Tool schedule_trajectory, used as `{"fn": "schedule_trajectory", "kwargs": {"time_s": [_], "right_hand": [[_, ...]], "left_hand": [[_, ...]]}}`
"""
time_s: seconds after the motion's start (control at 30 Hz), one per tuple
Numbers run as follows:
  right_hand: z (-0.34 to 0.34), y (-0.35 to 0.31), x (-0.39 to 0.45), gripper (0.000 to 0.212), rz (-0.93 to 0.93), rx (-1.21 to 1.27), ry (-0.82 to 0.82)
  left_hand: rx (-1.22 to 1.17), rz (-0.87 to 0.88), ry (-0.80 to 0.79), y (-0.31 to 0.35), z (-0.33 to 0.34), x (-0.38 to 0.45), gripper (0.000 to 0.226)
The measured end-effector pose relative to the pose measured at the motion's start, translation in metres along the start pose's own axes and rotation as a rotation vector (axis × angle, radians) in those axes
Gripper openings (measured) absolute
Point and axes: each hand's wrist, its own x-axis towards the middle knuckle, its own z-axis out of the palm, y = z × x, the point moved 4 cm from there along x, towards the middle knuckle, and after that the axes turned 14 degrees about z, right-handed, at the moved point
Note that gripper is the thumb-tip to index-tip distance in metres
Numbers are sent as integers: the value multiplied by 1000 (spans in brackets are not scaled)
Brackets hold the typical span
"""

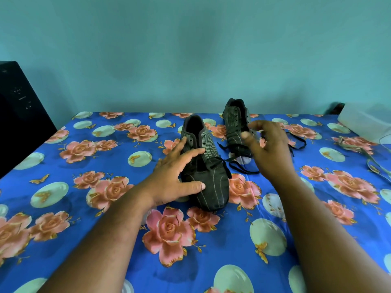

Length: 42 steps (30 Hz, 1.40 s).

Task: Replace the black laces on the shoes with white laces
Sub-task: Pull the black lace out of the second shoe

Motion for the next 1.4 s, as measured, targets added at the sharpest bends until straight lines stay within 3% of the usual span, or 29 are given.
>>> {"fn": "schedule_trajectory", "kwargs": {"time_s": [0.1, 0.23, 0.37, 0.47, 0.53, 0.63, 0.77, 0.83, 0.97, 1.03, 1.1, 1.23, 1.3, 1.4], "right_hand": [[20, -15, -13, 42, -270, -156, -254], [33, -9, -18, 28, -287, -202, -403], [20, -16, -11, 10, -274, -68, -210], [-1, 2, 4, 16, 1, 78, 34], [-9, 15, 9, 20, 143, 116, 100], [-3, 7, 3, 23, 84, 32, 38], [21, -16, -16, 42, -215, -137, -217], [31, -14, -22, 37, -280, -213, -325], [34, -13, -23, 21, -267, -133, -412], [32, -15, -21, 16, -256, -119, -390], [25, -17, -16, 15, -219, -93, -258], [1, -7, -3, 13, 83, 115, 6], [-6, -5, -2, 15, 226, 229, 16], [-3, -18, -10, 9, 148, 319, -132]], "left_hand": [[10, 4, -2, 0, 0, 1, 89], [8, -1, -2, 0, 0, 1, 90], [-4, -4, -3, 1, 0, 0, 89], [-5, -5, -7, 1, 0, 0, 87], [0, -3, -6, 1, 0, 0, 86], [-9, 0, -2, 1, 0, 0, 87], [-6, 1, 5, 0, -1, 1, 87], [-3, -3, 4, 1, -1, 1, 88], [-11, -2, 0, 1, 0, 1, 88], [-15, 0, 5, 1, -1, 0, 88], [-19, -1, 2, 1, 0, 0, 87], [-21, 3, 2, 3, 0, 1, 86], [-27, 10, 7, 3, 0, 0, 83], [-22, 13, 4, 3, -1, 0, 82]]}}
